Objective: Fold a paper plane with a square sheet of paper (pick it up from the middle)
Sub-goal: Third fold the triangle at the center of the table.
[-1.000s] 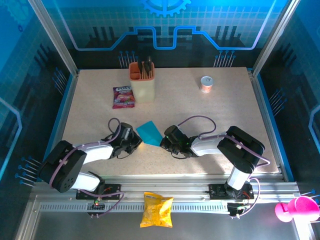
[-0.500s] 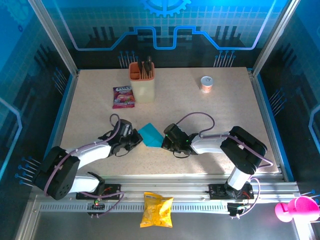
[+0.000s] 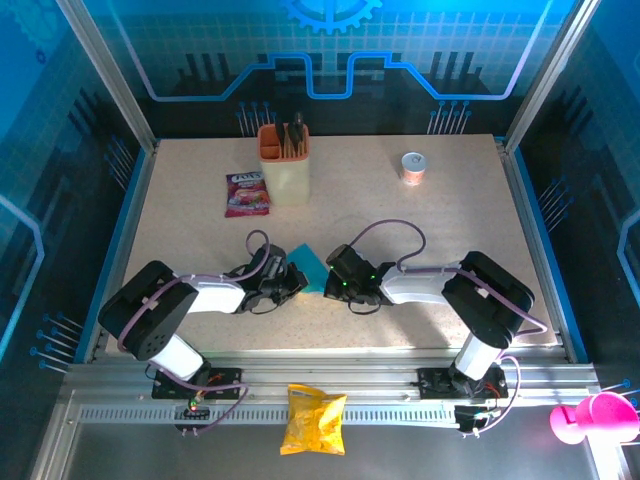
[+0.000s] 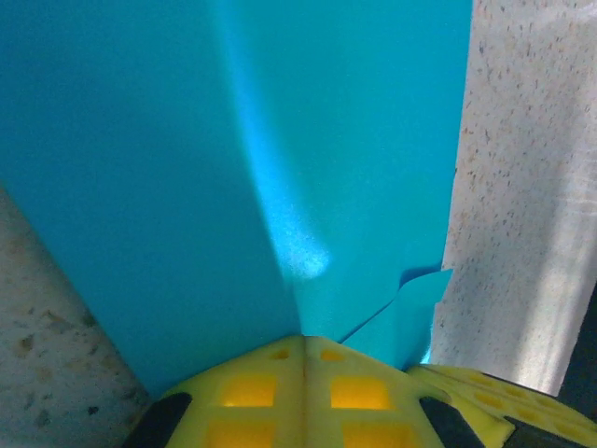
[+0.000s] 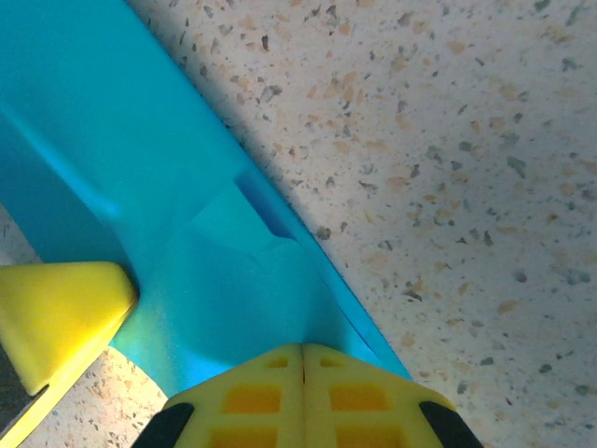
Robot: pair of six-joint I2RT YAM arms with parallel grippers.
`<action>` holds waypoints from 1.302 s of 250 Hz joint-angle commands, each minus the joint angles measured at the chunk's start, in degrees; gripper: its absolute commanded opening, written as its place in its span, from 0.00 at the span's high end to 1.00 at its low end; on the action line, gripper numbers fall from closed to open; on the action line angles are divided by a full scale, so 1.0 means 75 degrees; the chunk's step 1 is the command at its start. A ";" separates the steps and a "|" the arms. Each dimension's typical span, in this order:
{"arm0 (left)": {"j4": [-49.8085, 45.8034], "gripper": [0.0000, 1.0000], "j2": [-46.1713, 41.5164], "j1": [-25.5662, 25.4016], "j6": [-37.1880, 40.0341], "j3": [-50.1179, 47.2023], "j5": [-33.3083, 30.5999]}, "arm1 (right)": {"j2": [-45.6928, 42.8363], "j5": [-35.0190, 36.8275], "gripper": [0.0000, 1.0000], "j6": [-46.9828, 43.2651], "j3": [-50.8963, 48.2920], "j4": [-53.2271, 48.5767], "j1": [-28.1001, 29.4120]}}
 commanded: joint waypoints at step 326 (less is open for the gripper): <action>-0.0772 1.00 0.0628 -0.0051 -0.0380 -0.0614 -0.0708 | -0.0439 0.0029 1.00 0.0275 -0.1130 0.0423 -0.0062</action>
